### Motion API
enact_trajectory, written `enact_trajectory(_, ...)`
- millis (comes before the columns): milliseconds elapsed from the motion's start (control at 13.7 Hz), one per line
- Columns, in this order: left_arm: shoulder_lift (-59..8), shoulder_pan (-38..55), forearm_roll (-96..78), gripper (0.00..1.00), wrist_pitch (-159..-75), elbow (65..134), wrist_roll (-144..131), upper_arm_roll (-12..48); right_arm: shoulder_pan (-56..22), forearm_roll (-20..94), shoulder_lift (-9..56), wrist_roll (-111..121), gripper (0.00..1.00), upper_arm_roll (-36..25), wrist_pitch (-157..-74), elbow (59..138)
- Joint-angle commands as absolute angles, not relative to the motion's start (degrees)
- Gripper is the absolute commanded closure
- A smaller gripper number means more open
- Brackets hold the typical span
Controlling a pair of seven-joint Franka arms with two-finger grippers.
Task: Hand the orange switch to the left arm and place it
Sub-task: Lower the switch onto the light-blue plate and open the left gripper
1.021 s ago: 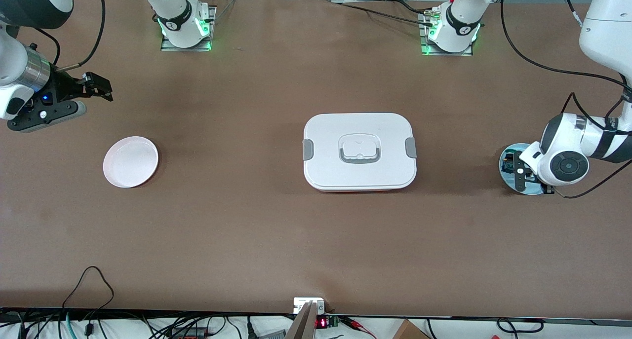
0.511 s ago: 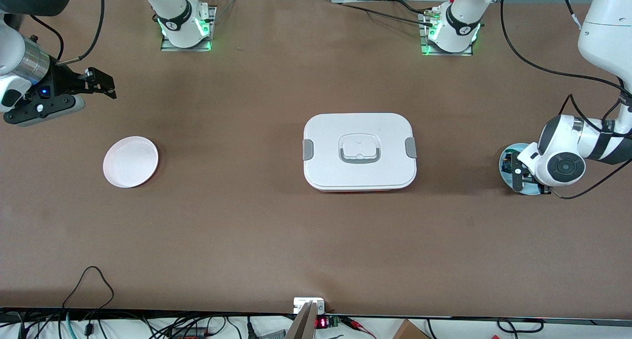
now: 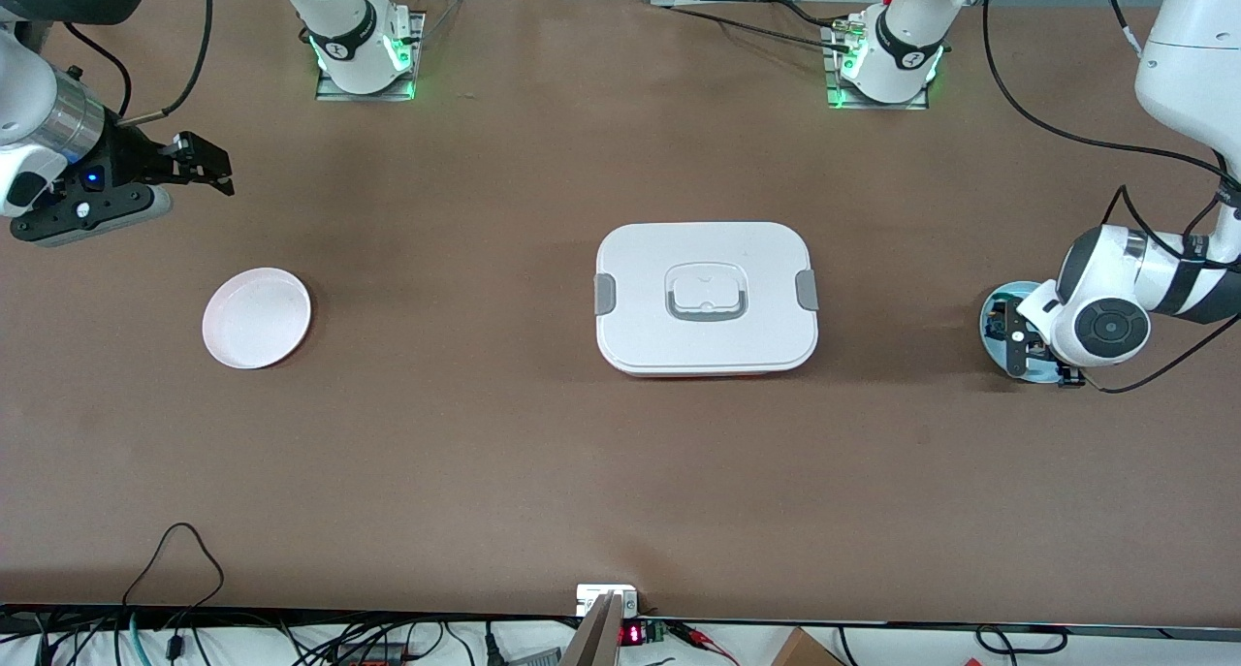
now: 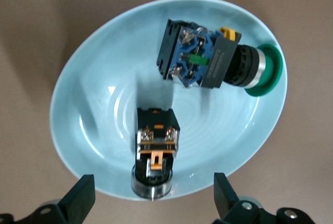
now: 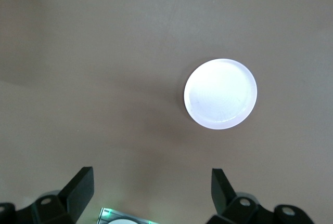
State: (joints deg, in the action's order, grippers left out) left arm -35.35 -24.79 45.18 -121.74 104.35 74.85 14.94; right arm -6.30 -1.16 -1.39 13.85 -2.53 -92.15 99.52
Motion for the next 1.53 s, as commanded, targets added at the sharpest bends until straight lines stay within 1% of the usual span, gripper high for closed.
enact_trajectory(0, -31.74, -25.22, 46.67, 0.00, -117.79, 104.41, 76.03, 16.78, -6.85, 0.08, -2.20, 8.47, 0.00, -2.55, -93.16, 99.40)
enact_trajectory(219, -28.40, -25.75, 44.83, 0.00, -113.13, 104.15, 75.68, 20.11, -8.00, -0.09, -2.28, 7.65, 0.00, -2.55, -93.16, 99.40)
enact_trajectory(365, -24.98, -25.49, 39.23, 0.00, -109.54, 103.63, 75.50, 21.18, -8.00, 0.00, -2.29, 7.56, 0.00, -2.55, -92.99, 99.32)
enact_trajectory(584, -22.07, -25.23, 26.49, 0.00, -98.82, 99.24, 71.39, 24.33, -8.00, -0.09, -2.29, 7.56, 0.00, -2.55, -92.90, 99.32)
enact_trajectory(875, -21.71, -25.22, 20.32, 0.00, -84.07, 91.42, 54.19, 34.08, -8.00, 0.00, -2.37, 6.43, 0.00, 0.09, -92.46, 98.53)
enact_trajectory(1021, -21.80, -25.05, 17.33, 0.00, -78.51, 87.74, 45.48, 36.47, -8.00, 0.00, -2.37, 4.66, 0.00, 0.96, -92.29, 97.30)
enact_trajectory(1167, -21.80, -24.35, 16.35, 0.00, -75.69, 84.74, 40.36, 39.01, -7.91, 0.00, -2.29, 5.01, 0.00, 1.14, -92.29, 97.29)
enact_trajectory(1313, -21.88, -24.17, 13.82, 0.00, -74.27, 79.75, 35.79, 41.73, -7.65, 0.00, -2.20, 5.62, 0.00, 0.97, -92.29, 97.29)
enact_trajectory(1459, -22.33, -24.08, 9.33, 0.00, -75.57, 77.79, 32.62, 40.44, -7.56, 0.00, -2.11, 5.63, 0.00, 0.88, -92.29, 97.29)
